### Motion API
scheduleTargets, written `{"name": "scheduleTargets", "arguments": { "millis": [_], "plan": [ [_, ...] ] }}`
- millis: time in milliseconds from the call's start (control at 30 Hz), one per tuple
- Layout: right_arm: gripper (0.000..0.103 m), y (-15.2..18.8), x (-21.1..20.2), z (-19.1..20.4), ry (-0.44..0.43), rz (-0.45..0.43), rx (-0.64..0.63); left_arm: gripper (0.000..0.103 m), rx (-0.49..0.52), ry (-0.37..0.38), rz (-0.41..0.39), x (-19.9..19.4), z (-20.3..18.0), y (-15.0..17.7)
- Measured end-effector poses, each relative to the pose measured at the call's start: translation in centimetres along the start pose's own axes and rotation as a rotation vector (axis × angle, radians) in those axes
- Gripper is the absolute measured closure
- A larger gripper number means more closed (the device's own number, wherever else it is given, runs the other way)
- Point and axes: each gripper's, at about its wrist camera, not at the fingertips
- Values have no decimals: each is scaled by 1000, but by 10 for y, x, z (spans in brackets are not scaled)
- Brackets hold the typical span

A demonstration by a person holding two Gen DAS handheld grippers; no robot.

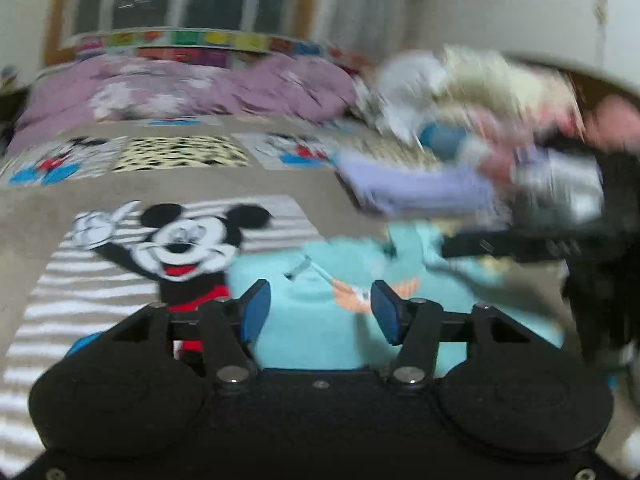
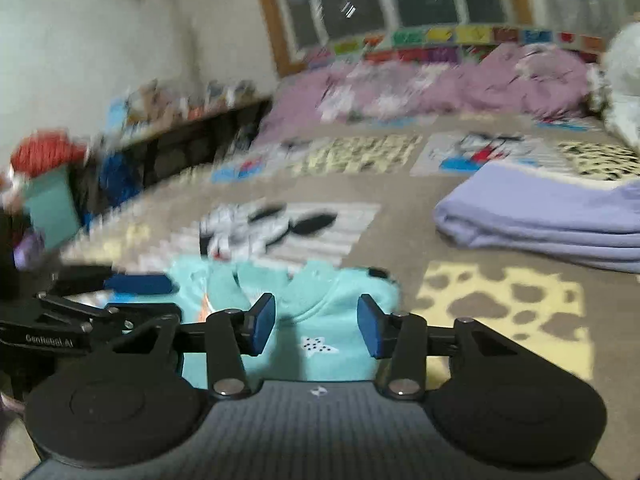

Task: Fold clothes
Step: 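Grasp the sides of the folded shirt with both grippers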

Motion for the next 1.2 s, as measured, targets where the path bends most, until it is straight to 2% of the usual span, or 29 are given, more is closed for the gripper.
{"name": "scheduleTargets", "arguments": {
  "millis": [100, 200, 367, 433, 567, 633, 767, 867, 967, 1067, 1200],
  "plan": [
    [54, 2, -28, -1, 9, -46, 85, 46, -144, -12, 5, -20, 15, -5],
    [48, 15, -47, -7, -5, -56, 235, 35, -321, -17, 71, -35, 27, 3],
    [41, 41, -56, -24, -46, -80, 509, 34, -479, -47, 173, -45, 29, 24],
    [41, 51, -55, -28, -67, -77, 595, 34, -540, -33, 208, -43, 29, 32],
    [40, 65, -42, -29, -91, -53, 687, 34, -584, 4, 233, -33, 24, 39],
    [35, 70, -35, -33, -92, -44, 717, 34, -605, 19, 245, -26, 23, 41],
    [36, 69, -20, -39, -102, -34, 696, 34, -644, 32, 257, -11, 25, 45],
    [44, 64, -8, -41, -102, -15, 650, 35, -648, 40, 258, -2, 24, 44],
    [48, 64, 0, -50, -124, -29, 668, 38, -647, 43, 256, 4, 22, 43],
    [49, 64, 2, -48, -136, -32, 650, 45, -643, 57, 242, 4, 22, 44],
    [62, 69, -2, -47, -164, -59, 675, 59, -645, 83, 218, 3, 22, 47]
  ]
}}
Point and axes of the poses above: each gripper's, at about its wrist camera, not at the fingertips, and x roughly the way its jaws point, z to its left, y to its underside, and after that the axes turned 9 degrees about -y, right-handed
